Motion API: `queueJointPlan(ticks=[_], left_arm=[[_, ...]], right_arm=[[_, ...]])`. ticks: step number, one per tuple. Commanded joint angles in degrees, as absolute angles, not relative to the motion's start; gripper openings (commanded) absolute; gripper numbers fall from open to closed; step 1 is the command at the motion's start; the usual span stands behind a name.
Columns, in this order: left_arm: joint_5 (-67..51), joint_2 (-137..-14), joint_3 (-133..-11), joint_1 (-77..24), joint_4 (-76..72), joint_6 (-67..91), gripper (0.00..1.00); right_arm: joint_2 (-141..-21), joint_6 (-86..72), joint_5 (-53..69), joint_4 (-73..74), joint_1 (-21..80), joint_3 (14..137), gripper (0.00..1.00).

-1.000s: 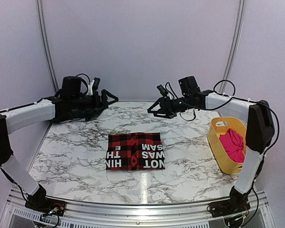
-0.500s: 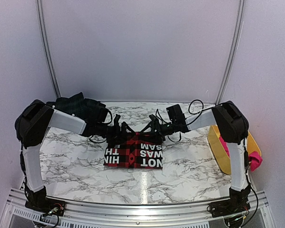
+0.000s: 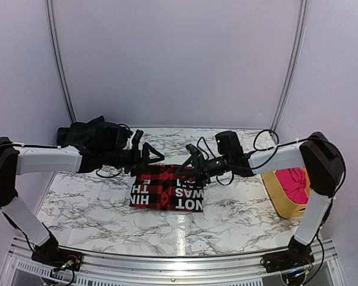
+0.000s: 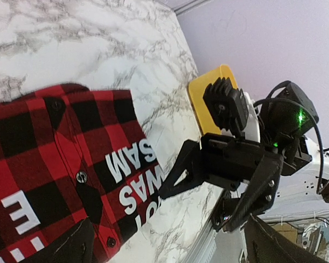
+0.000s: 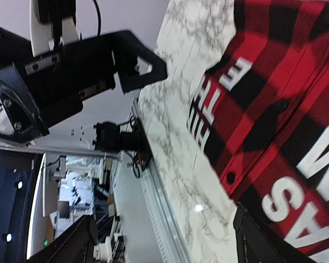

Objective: Fold and stack the mixed laundry pile
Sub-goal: Smooth out the square-folded T-shirt at the center of the board, then pick up the square-folded T-shirt from the center of the board.

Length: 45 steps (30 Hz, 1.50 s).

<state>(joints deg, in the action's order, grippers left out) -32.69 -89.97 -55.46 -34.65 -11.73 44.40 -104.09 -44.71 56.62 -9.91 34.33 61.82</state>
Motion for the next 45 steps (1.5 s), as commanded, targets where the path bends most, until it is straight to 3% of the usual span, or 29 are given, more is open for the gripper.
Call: queueJointPlan(ticks=[1,8,13,17,22,31,37,43,45], left_arm=[[-32.58,-95.12,-51.79,-37.98,-16.02,48.89,0.99],[-30.00,-102.97,-43.57,-37.86,-23.43,51.13,0.99],[-26.22,-94.20,-39.57,-37.18,-21.11,47.50,0.99],[-12.25,-86.53,-48.21,-40.54,-1.43,29.04,0.99],[5.69,-89.20,-59.37,-51.52,11.67,4.74,0.99],[9.24,-101.73,-69.10,-63.79,12.80,-17.58,0.59],[8.43,-112.71,-74.69,-65.82,10.56,-22.98,0.49],[8.51,-119.96,-79.44,-66.94,9.18,-26.41,0.45],[7.89,-121.71,-80.35,-67.04,8.97,-26.69,0.37]], right_arm=[[-107.25,-58.13,59.16,-28.39,38.11,54.06,0.82],[-116.15,-51.17,58.98,-26.60,35.57,46.75,0.79],[-111.33,-44.94,59.81,-18.30,33.15,45.94,0.78],[-100.73,-44.13,60.12,-13.72,32.37,45.12,0.78],[-90.84,-40.24,56.01,-3.92,25.71,42.95,0.77],[-87.01,-40.93,52.06,0.64,21.40,40.46,0.76],[-86.34,-43.76,51.90,-3.67,20.68,36.32,0.77],[-87.42,-42.66,50.38,-2.95,20.65,34.97,0.77],[-88.74,-42.30,50.13,-2.55,20.67,35.18,0.78]])
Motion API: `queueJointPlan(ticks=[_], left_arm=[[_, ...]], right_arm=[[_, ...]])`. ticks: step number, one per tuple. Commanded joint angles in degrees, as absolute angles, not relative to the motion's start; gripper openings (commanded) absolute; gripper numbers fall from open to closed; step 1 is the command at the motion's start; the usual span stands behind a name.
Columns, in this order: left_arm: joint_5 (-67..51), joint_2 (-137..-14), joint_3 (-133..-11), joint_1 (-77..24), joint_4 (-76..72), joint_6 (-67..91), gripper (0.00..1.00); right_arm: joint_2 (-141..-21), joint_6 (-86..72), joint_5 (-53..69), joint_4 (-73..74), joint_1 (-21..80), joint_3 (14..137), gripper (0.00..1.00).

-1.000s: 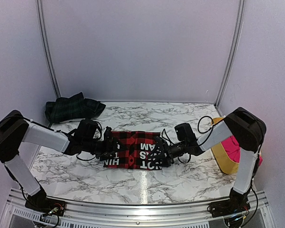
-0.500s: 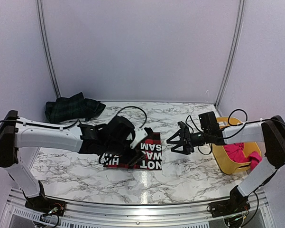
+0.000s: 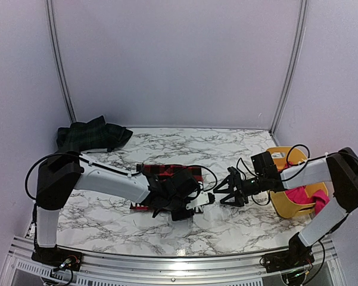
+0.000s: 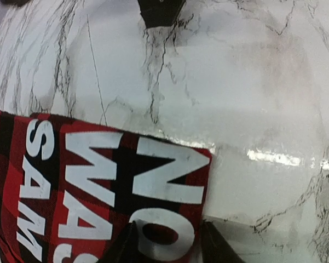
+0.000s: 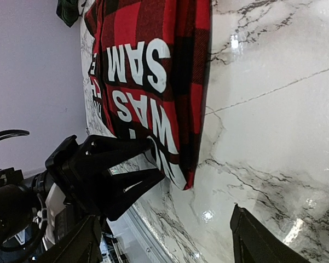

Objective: Fold and stack the mixed laundry pile
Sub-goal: Pick up the square-folded T-shirt from the center of the board, then pass from the left arm to the right

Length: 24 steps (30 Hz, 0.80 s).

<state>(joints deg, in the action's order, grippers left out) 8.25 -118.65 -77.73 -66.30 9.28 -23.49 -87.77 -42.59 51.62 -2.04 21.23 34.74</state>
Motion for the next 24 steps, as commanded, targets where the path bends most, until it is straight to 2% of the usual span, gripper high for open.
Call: queueJointPlan(ticks=[1,3,4,7,8,11,19,22,24], left_arm=[[7.56,-122.31,-80.71,-67.04,8.97,-26.72,0.30],[6.50,-122.35,-80.95,-66.97,9.12,-26.61,0.03],[5.95,-121.47,-80.71,-66.97,9.12,-26.25,0.00],[2.48,-118.42,-80.40,-66.60,8.93,-23.41,0.00],[1.74,-117.47,-80.29,-66.57,8.82,-22.39,0.00],[0.38,-114.98,-79.82,-66.53,8.38,-20.46,0.00],[-2.29,-110.56,-78.24,-66.75,7.59,-18.33,0.00],[-2.76,-109.59,-77.42,-67.08,7.56,-18.98,0.00],[-2.44,-109.34,-76.69,-67.50,7.56,-19.88,0.00]], right_arm=[[-89.44,-42.09,50.04,-2.39,20.73,35.38,0.78],[-90.41,-42.27,49.92,-2.80,20.74,35.59,0.80],[-90.86,-42.85,50.00,-3.65,20.86,35.65,0.82],[-93.10,-45.49,50.52,-6.89,21.88,36.74,0.90],[-94.33,-46.32,50.60,-7.75,22.54,37.42,0.97],[-98.80,-49.09,51.12,-10.61,25.29,39.86,0.99],[-108.28,-64.55,51.85,-28.20,29.99,40.72,0.96],[-111.70,-69.08,51.62,-32.85,30.40,42.23,0.92],[-113.54,-71.33,51.00,-34.11,30.38,43.50,0.84]])
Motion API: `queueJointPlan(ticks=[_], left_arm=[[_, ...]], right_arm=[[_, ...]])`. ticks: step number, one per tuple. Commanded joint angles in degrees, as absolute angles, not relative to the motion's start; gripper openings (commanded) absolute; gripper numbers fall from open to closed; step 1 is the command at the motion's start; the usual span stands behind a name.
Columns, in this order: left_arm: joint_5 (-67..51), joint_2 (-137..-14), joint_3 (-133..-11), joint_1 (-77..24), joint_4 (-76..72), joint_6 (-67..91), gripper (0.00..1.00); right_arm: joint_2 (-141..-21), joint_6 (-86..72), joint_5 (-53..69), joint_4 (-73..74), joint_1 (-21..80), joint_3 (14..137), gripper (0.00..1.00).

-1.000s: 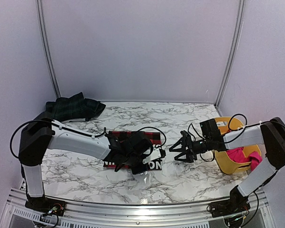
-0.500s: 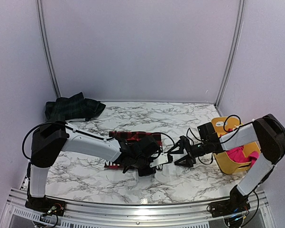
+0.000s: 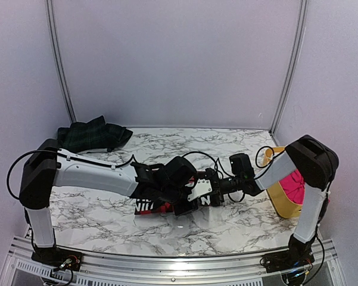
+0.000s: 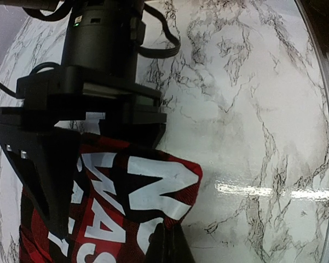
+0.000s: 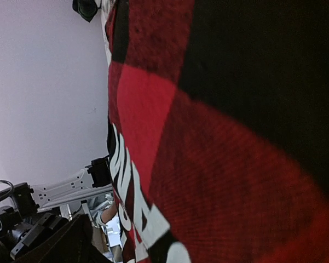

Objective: Fold and stack the mixed laundry pile
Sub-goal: Pass from the left arm to the right, then turn over the square-folded T-shirt at the center of the board.

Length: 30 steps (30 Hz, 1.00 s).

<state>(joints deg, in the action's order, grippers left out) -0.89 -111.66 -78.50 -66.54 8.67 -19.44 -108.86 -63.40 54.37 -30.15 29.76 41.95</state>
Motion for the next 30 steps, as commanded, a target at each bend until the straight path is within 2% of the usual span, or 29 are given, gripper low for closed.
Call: queueJointPlan(ticks=[1,6,9,11,15,17,19,24,30], left_arm=[[-2.08,-109.29,-76.38,-67.74,7.56,-20.27,0.00],[-1.04,-108.80,-75.24,-68.20,6.79,-20.21,0.00],[0.52,-108.04,-74.35,-68.16,6.00,-18.94,0.00],[2.86,-106.78,-73.57,-67.88,5.84,-15.89,0.10],[6.08,-100.70,-70.47,-65.38,5.60,-7.95,0.50],[8.36,-97.32,-68.49,-63.53,5.30,-3.80,0.84],[8.47,-94.21,-66.55,-60.77,5.12,0.52,0.97],[8.80,-88.29,-63.15,-53.59,5.01,10.48,0.99],[9.77,-83.32,-61.08,-46.79,5.54,13.79,0.99]], right_arm=[[-114.37,-72.19,50.53,-34.29,30.41,44.10,0.80],[-118.32,-73.83,49.63,-33.63,30.62,46.54,0.48],[-118.78,-73.08,50.06,-33.64,30.66,46.59,0.18],[-117.21,-69.91,50.25,-30.73,30.40,47.52,0.00],[-112.20,-55.86,47.08,-11.61,29.76,54.33,0.00],[-110.42,-46.62,43.49,0.19,29.54,61.23,0.00],[-109.27,-37.56,39.05,11.98,29.42,67.18,0.00],[-106.68,-20.36,27.13,31.27,27.95,80.35,0.00],[-105.00,-4.56,0.01,50.96,26.64,101.53,0.00]])
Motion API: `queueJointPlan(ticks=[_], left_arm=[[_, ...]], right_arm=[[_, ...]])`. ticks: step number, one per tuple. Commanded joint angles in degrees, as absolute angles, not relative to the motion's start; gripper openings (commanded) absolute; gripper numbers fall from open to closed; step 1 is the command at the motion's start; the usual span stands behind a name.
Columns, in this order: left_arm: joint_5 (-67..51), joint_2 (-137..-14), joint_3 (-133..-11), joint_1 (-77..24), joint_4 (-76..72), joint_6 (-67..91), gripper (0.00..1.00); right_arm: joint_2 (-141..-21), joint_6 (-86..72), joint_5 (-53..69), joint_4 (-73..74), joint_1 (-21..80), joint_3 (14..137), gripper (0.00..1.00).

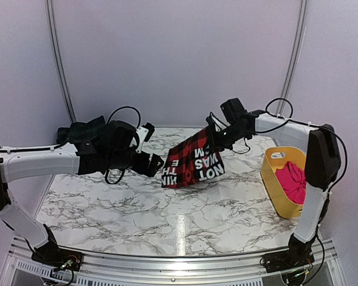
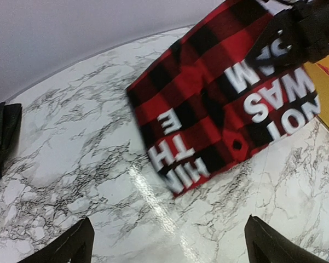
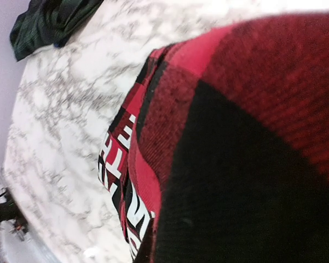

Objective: Fold and stack the mixed laundry pile
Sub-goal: Turn over the square-folded T-shirt at the center of the board.

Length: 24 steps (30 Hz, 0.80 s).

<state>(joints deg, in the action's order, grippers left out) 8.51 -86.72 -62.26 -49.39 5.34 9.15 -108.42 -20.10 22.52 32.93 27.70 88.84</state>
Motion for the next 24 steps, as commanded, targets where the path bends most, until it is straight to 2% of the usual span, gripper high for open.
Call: queueJointPlan(ticks=[1,3,5,12,20,21,24], left_arm=[[10.03,-82.76,-60.93,-46.08,5.97,13.81,0.99],[10.63,-81.71,-60.49,-44.65,6.69,13.90,0.99],[10.76,-80.73,-59.73,-43.49,7.04,14.06,0.99],[12.09,-76.67,-56.39,-39.42,8.05,15.82,0.99],[8.73,-71.86,-51.05,-34.10,8.70,25.15,0.99],[8.44,-71.12,-50.27,-33.42,8.64,26.87,0.99],[8.52,-69.16,-48.08,-31.71,8.74,31.48,0.99]], right_arm=[[-105.28,-2.93,-5.68,53.50,27.08,105.30,0.00],[-106.80,0.70,-12.39,57.49,28.66,114.28,0.00],[-108.72,4.17,-17.98,58.79,31.05,118.03,0.00],[-117.92,10.59,-26.81,56.76,45.19,113.47,0.00],[-132.23,9.81,-26.23,57.97,63.11,109.97,0.00],[-132.82,9.58,-25.87,58.16,64.67,110.42,0.02],[-133.13,7.77,-22.97,59.16,66.89,115.03,0.35]])
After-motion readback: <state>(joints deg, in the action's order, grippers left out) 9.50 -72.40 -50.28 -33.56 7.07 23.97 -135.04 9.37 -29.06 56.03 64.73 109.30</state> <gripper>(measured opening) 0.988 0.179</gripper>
